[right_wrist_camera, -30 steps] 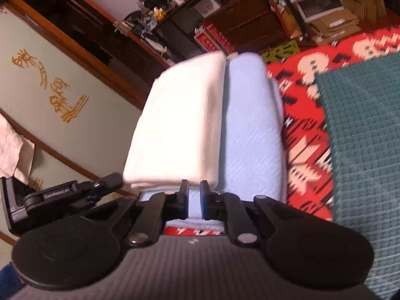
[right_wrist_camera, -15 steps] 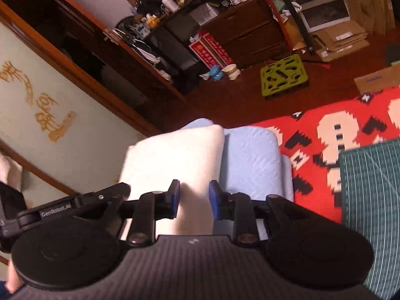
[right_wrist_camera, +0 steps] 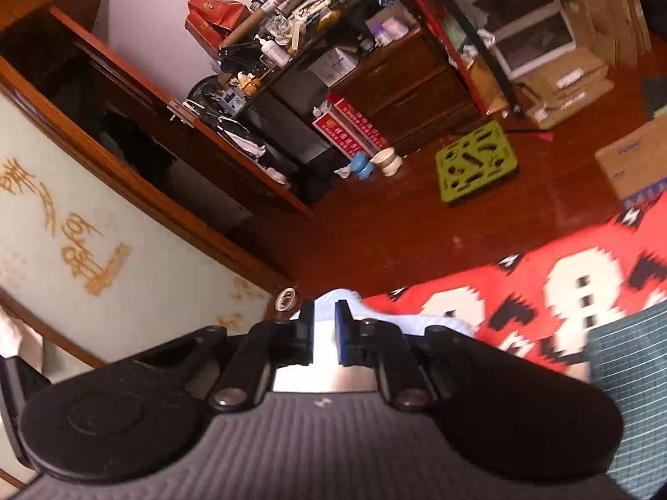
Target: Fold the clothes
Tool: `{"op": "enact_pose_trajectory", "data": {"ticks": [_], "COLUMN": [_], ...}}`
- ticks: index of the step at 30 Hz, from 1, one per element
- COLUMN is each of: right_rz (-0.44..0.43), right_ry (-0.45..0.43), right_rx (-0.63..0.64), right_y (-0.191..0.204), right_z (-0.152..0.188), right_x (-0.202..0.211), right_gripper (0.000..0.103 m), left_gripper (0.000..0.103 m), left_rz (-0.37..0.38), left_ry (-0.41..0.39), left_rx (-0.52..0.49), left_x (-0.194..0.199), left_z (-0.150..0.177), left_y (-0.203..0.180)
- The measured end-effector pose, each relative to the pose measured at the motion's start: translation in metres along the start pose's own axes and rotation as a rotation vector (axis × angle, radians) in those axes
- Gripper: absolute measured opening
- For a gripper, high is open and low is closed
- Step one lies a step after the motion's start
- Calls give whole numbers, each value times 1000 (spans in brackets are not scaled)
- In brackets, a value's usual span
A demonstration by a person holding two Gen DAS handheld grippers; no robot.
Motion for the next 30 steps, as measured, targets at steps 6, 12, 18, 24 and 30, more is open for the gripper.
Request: {"op": "enact_pose_trajectory", "data": {"ticks": [6, 12, 18, 24, 30], "right_rz": [45, 108, 157, 198, 250], "right_ry": [61, 81, 73, 86, 104], "right_rx": [139, 259, 340, 377, 404], "right_y": [30, 72, 109, 120, 116], "right_z": [23, 73, 142, 223, 287], "right_x": [57, 135, 222, 296, 353], "right_gripper": [16, 31, 78, 102, 103], "left_gripper": [30, 50, 83, 90, 94], "left_rz": [-8, -49, -48, -98, -224], "left_ry": [-18, -68, -86, -111, -141], "left_rx": [-74, -162, -144, -117, -163], "left_x": [72, 163, 226, 272, 312], "left_z": [23, 91, 195, 280, 324], "left_y": [-9, -24, -44, -59, -68]}}
Point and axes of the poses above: each gripper's, at about its wrist camera, not at the fingertips, and x roughly against the way its jaws point, y to its left, z to its underside, the point moved 7 cm from there along -x, roughly the way its jaws point, and after that the axes turned 7 degrees about -z, right-handed, at the moved point
